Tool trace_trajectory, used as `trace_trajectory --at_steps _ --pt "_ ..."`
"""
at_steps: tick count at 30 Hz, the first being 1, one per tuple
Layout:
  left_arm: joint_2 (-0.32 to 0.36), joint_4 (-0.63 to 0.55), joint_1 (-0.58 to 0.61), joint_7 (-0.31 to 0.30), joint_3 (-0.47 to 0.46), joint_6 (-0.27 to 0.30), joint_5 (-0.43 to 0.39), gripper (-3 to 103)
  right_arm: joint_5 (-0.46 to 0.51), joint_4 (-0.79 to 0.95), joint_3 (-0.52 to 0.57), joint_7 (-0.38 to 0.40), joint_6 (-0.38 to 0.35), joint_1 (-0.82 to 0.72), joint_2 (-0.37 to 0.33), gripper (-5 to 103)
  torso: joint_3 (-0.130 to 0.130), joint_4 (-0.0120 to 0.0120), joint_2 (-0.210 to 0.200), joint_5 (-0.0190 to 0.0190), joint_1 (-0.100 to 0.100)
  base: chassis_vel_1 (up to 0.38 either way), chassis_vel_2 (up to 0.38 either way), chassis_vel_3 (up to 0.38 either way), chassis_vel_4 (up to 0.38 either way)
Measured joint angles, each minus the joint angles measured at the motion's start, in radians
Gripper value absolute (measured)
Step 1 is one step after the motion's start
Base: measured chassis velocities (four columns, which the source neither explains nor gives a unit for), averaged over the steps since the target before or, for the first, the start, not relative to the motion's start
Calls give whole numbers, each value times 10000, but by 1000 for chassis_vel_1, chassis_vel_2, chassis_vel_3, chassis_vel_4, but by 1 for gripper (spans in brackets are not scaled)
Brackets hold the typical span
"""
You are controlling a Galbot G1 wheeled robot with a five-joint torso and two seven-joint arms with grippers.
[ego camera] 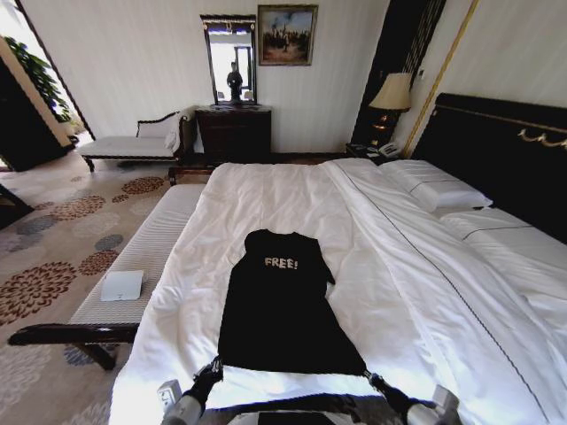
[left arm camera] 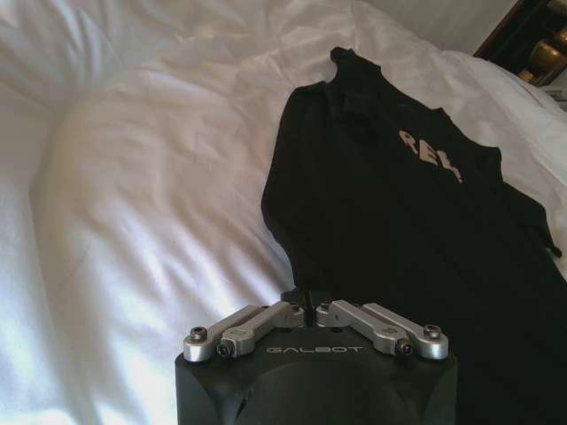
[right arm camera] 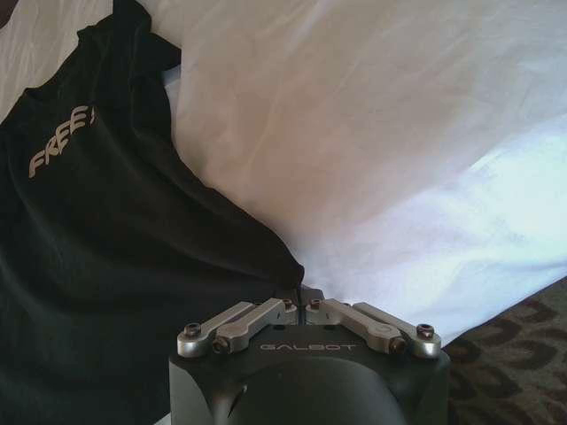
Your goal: Fold the clothes on the bed.
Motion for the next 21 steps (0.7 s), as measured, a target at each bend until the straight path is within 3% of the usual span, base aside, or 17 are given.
trace_trajectory --at_steps 8,17,21 --pt "6 -307 338 -185 -123 14 123 1 21 250 -29 63 -66 -136 0 0 0 1 0 -1 0 0 0 0 0" --pt "-13 -974 1728 -355 -790 73 754 1 31 1182 -70 483 -429 -824 -344 0 0 3 0 -1 0 0 0 0 0" --pt "-23 -1133 2635 -271 -1169 -92 1110 1 -563 1631 -102 685 -673 -1326 -369 0 0 -1 0 -2 0 0 0 0 0"
